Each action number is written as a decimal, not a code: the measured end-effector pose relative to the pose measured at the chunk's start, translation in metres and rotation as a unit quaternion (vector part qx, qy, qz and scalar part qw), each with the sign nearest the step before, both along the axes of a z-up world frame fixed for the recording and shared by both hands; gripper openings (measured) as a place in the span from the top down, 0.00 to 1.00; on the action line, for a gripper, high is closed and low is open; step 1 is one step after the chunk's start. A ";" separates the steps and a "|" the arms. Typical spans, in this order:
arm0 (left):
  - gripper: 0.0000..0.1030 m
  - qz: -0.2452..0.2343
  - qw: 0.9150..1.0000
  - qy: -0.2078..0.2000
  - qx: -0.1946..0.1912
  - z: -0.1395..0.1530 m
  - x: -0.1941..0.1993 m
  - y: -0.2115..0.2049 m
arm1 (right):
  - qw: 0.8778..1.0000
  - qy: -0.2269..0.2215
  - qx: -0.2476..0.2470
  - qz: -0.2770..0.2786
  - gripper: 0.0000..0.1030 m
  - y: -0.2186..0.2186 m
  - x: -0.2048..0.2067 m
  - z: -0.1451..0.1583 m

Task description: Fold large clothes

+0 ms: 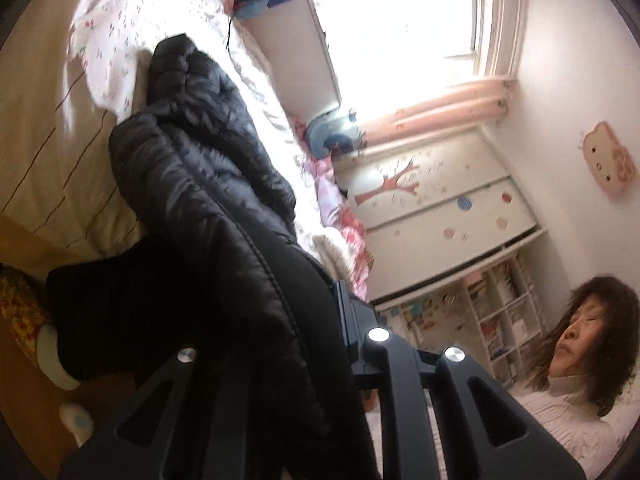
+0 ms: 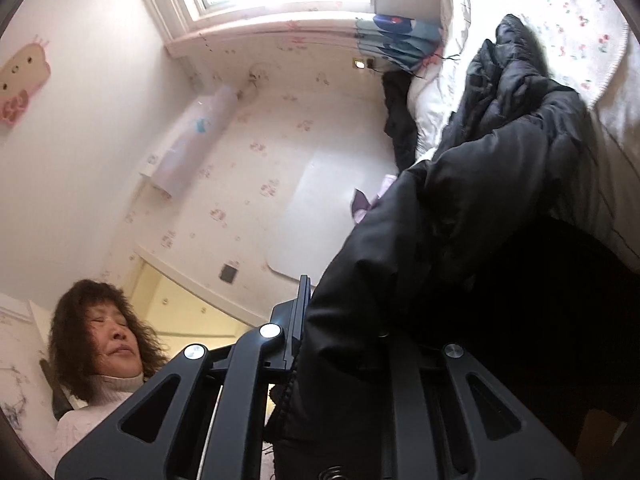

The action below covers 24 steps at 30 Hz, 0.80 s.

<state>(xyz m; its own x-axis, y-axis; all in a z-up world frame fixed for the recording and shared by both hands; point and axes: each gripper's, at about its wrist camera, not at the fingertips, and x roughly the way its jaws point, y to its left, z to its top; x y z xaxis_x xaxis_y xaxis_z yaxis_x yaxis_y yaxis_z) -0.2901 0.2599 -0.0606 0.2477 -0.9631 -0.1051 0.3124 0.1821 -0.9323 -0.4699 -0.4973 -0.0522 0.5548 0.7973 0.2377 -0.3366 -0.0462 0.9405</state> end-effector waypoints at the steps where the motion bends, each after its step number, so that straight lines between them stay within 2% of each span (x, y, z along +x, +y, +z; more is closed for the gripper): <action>1: 0.86 0.006 1.000 -0.005 -0.005 0.005 0.002 -0.001 | 1.000 -0.008 0.001 -0.001 0.88 0.000 0.005 0.005; 5: 0.85 0.023 0.999 -0.025 -0.024 0.023 0.013 -0.002 | 0.999 -0.033 0.005 -0.009 0.88 -0.002 0.027 0.027; 10: 0.85 0.045 0.997 -0.029 -0.052 0.030 0.033 -0.004 | 0.998 -0.047 0.023 -0.019 0.88 -0.009 0.050 0.034; 24: 0.85 0.063 0.994 -0.060 -0.064 0.057 0.106 -0.021 | 0.997 -0.078 0.011 -0.022 0.88 -0.028 0.129 0.066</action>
